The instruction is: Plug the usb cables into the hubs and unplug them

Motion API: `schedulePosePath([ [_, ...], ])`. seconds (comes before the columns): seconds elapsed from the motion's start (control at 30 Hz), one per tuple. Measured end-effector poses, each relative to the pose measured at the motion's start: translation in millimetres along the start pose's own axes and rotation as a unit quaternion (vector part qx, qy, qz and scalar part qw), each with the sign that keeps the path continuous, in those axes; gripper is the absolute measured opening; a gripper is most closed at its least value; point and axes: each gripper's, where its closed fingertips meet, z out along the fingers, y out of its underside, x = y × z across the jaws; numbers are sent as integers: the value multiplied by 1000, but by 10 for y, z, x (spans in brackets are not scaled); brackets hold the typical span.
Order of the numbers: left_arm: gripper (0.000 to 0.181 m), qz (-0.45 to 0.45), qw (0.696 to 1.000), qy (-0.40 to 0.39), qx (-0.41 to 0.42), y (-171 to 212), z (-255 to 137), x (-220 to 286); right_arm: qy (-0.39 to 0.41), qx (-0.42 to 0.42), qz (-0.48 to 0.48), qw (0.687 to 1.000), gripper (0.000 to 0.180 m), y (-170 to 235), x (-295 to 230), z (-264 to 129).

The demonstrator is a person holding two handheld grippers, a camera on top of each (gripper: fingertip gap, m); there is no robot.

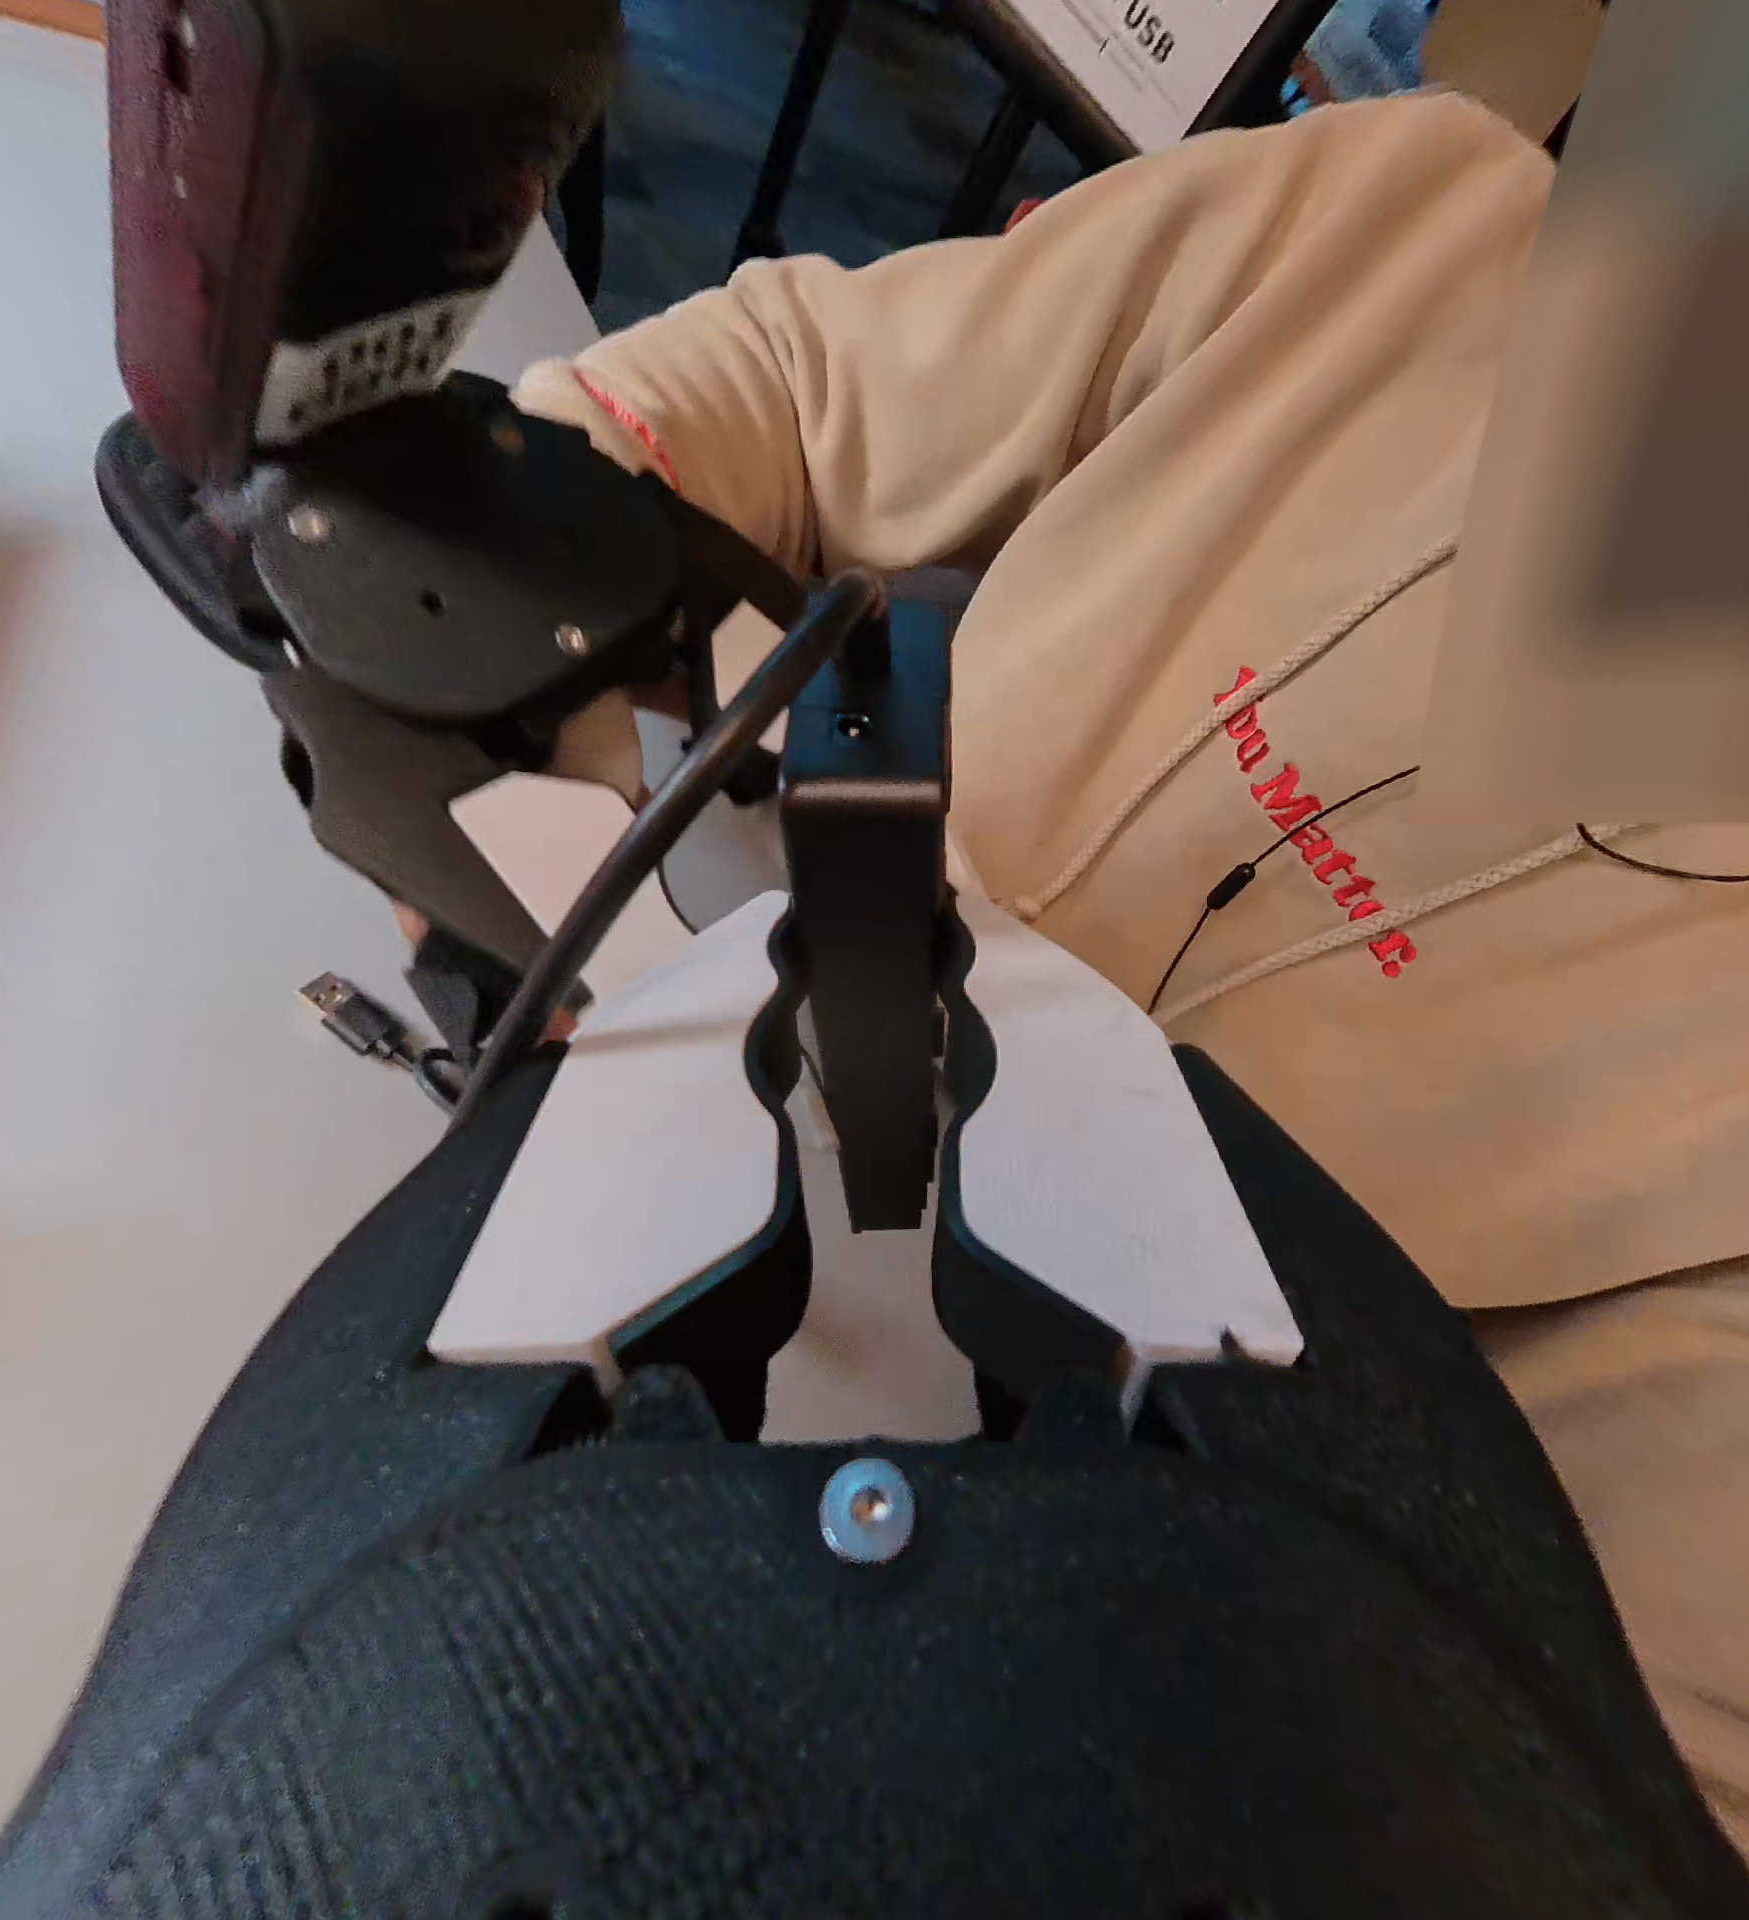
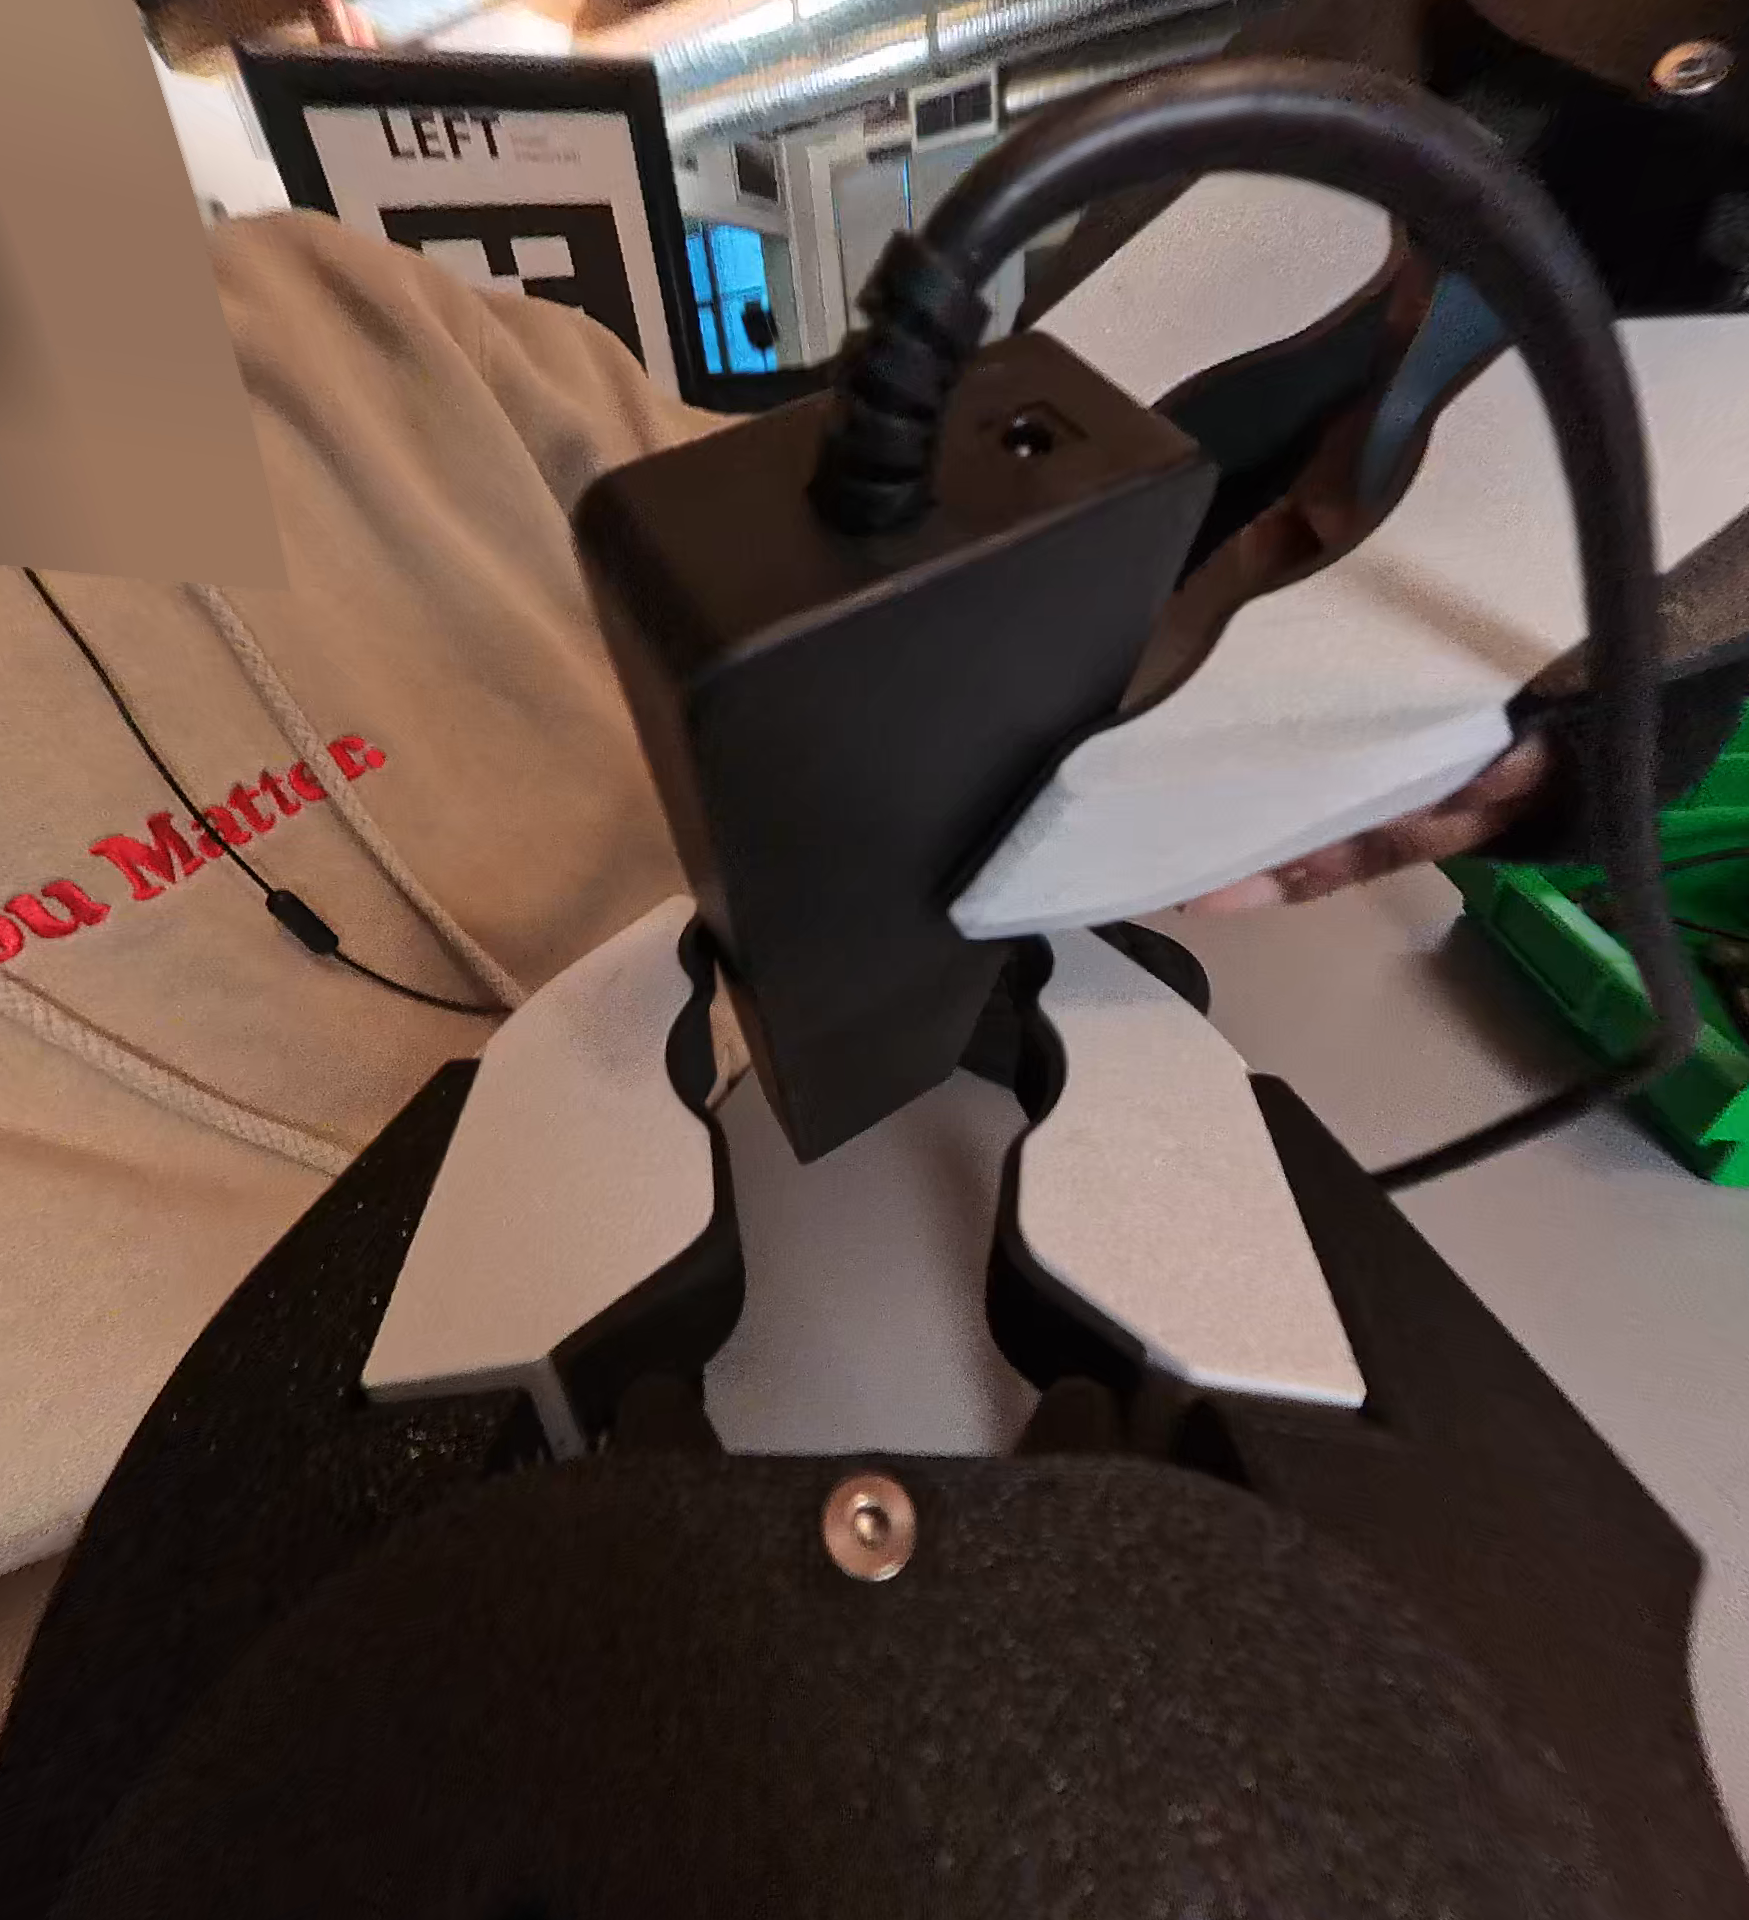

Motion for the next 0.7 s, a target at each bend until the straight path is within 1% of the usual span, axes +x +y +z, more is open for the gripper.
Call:
schedulePosePath([
  [0.07, 25, -5, 1000, 16, 18, -30, 4, -5, -2, 24, 1, 1000, 55, -25, 10, 12],
  [0.13, 26, -11, 999, 7, 48, -75, -41, -54, 12, 45, 9, 999, 55, -62, 65, -35],
  [0.2, 28, -9, 996, -31, 84, -112, -118, -135, 32, 63, 17, 997, 55, -89, 144, -104],
  [0.27, 39, 1, 990, -70, 124, -137, -221, -169, 58, 80, 18, 995, 55, -114, 225, -185],
  [0.33, 46, 22, 977, -133, 166, -130, -352, -219, 91, 95, 13, 991, 55, -150, 319, -285],
  [0.4, 51, 45, 958, -209, 193, -56, -463, -300, 130, 116, 4, 985, 55, -212, 427, -407],
  [0.5, 59, 63, 934, -287, 205, 124, -484, -424, 189, 141, -11, 972, 55, -293, 575, -569],
  [0.6, 71, 70, 920, -342, 176, 350, -336, -607, 249, 151, -27, 956, 55, -310, 704, -677],
  [0.67, 77, 84, 905, -387, 157, 469, -260, -769, 276, 157, -28, 948, 55, -301, 757, -703],
  [0.7, 76, 93, 893, -410, 158, 498, -252, -845, 284, 157, -28, 945, 55, -288, 777, -696],
])
